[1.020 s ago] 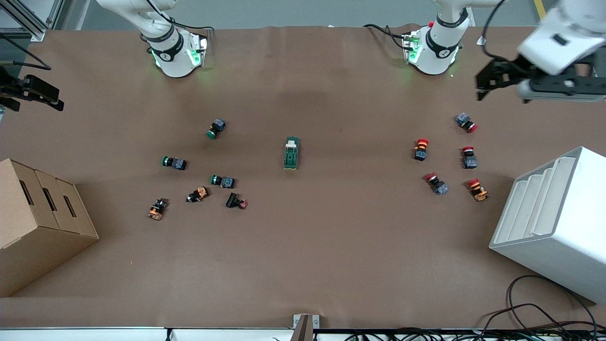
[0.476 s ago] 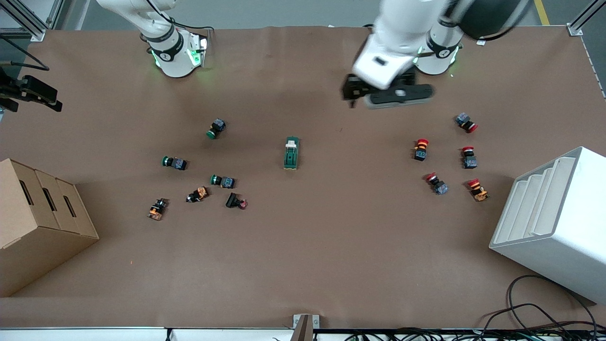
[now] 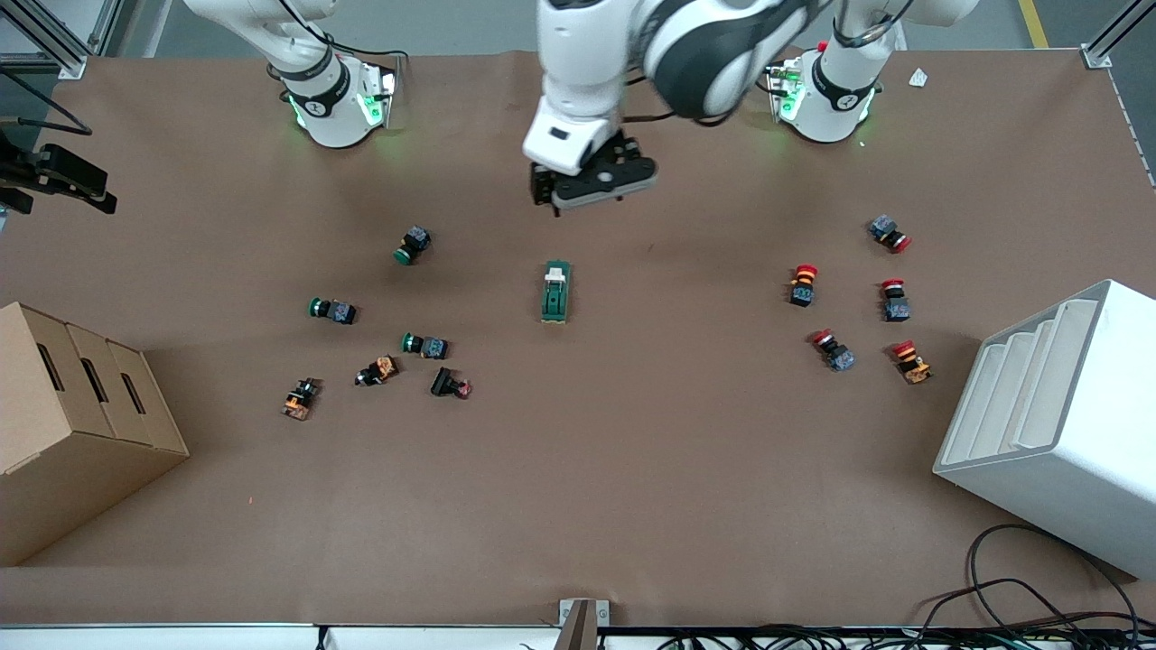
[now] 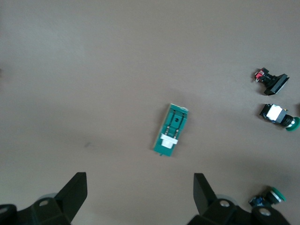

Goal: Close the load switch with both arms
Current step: 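Move the left gripper over the green load switch, then reach the right gripper to the switch base while the left gripper lowers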

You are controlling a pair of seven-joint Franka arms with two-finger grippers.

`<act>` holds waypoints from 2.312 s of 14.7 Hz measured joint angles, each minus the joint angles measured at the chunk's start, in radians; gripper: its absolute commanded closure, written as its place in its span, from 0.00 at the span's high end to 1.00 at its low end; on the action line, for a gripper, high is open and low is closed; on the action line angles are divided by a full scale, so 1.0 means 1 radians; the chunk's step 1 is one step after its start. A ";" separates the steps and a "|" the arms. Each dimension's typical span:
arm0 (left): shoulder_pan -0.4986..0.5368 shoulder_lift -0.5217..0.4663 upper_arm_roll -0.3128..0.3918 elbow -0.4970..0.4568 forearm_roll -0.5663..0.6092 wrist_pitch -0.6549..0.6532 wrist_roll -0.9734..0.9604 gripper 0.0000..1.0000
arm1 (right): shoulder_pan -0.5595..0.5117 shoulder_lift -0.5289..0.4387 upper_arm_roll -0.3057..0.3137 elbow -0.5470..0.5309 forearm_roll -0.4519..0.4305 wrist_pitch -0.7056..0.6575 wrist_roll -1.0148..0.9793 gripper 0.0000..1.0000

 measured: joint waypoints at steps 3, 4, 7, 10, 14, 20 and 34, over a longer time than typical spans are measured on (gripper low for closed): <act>-0.094 0.093 0.000 -0.004 0.158 0.034 -0.186 1.00 | -0.003 0.002 -0.003 0.006 0.000 0.004 0.000 1.00; -0.121 0.126 0.000 -0.009 0.221 0.054 -0.256 1.00 | -0.005 0.012 -0.005 0.006 -0.001 0.006 0.000 1.00; -0.181 0.208 0.000 -0.039 0.427 0.120 -0.457 1.00 | -0.012 0.096 -0.008 0.024 -0.002 0.028 0.000 1.00; -0.216 0.276 0.001 -0.061 0.598 0.132 -0.585 1.00 | -0.016 0.197 -0.009 0.055 -0.003 0.076 0.000 1.00; -0.225 0.321 0.001 -0.167 0.873 0.132 -0.779 1.00 | -0.016 0.286 -0.009 0.062 -0.008 0.135 0.001 1.00; -0.220 0.331 0.008 -0.288 1.055 0.132 -0.874 1.00 | 0.067 0.298 0.006 0.022 0.091 0.169 0.353 1.00; -0.218 0.373 0.012 -0.332 1.255 0.108 -1.013 1.00 | 0.580 0.536 0.017 -0.035 0.187 0.550 1.699 1.00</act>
